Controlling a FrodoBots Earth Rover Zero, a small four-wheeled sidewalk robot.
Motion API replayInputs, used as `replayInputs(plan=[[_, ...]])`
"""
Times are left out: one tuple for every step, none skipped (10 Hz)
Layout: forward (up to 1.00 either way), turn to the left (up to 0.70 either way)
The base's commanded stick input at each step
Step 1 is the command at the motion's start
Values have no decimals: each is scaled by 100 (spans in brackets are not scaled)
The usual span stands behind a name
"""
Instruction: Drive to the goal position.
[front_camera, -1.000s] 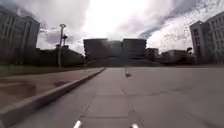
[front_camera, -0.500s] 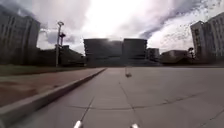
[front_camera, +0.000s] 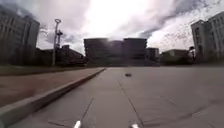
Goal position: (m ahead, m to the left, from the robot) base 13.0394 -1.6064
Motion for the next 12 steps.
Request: replayInputs(plan=[[100, 0], [100, 0], [100, 0], [100, 0], [100, 0], [100, 0], [100, 0], [100, 0], [100, 0], [100, 0], [100, 0], [100, 0]])
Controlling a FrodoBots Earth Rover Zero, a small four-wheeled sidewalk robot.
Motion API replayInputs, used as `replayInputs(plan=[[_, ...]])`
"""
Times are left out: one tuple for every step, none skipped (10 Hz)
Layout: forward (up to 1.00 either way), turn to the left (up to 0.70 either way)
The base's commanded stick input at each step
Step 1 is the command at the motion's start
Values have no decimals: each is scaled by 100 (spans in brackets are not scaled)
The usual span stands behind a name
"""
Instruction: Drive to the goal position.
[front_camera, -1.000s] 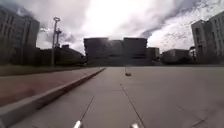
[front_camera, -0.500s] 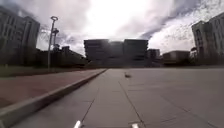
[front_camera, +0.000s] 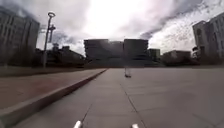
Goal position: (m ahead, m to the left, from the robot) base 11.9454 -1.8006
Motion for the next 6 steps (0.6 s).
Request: replayInputs(plan=[[100, 0], [100, 0], [100, 0], [100, 0], [100, 0], [100, 0]])
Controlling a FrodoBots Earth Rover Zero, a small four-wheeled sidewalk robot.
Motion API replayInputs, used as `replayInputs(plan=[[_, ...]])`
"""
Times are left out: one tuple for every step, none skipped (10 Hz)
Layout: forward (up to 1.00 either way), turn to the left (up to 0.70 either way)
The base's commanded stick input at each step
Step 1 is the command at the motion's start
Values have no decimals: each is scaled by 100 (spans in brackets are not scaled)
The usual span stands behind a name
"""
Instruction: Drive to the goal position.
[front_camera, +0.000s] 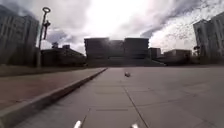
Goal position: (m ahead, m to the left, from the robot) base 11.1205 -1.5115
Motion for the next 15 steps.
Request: replayInputs(plan=[[100, 0], [100, 0], [100, -11], [100, -22], [100, -8], [100, 0], [100, 0], [100, 0], [100, 0], [100, 0], [100, 0], [100, 0], [100, 0], [100, 0], [100, 0]])
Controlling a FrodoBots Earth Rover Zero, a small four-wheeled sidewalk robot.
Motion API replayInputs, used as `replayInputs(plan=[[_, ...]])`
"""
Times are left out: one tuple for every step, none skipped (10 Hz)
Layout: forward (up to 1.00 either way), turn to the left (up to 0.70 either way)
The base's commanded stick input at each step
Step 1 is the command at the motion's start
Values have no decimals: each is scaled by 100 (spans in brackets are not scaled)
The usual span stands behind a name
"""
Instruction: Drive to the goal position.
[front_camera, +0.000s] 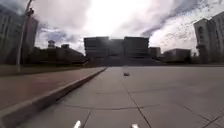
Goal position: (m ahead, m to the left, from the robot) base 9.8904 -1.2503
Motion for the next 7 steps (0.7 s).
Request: replayInputs(plan=[[100, 0], [100, 0], [100, 0], [100, 0], [100, -24], [100, -39], [100, -34]])
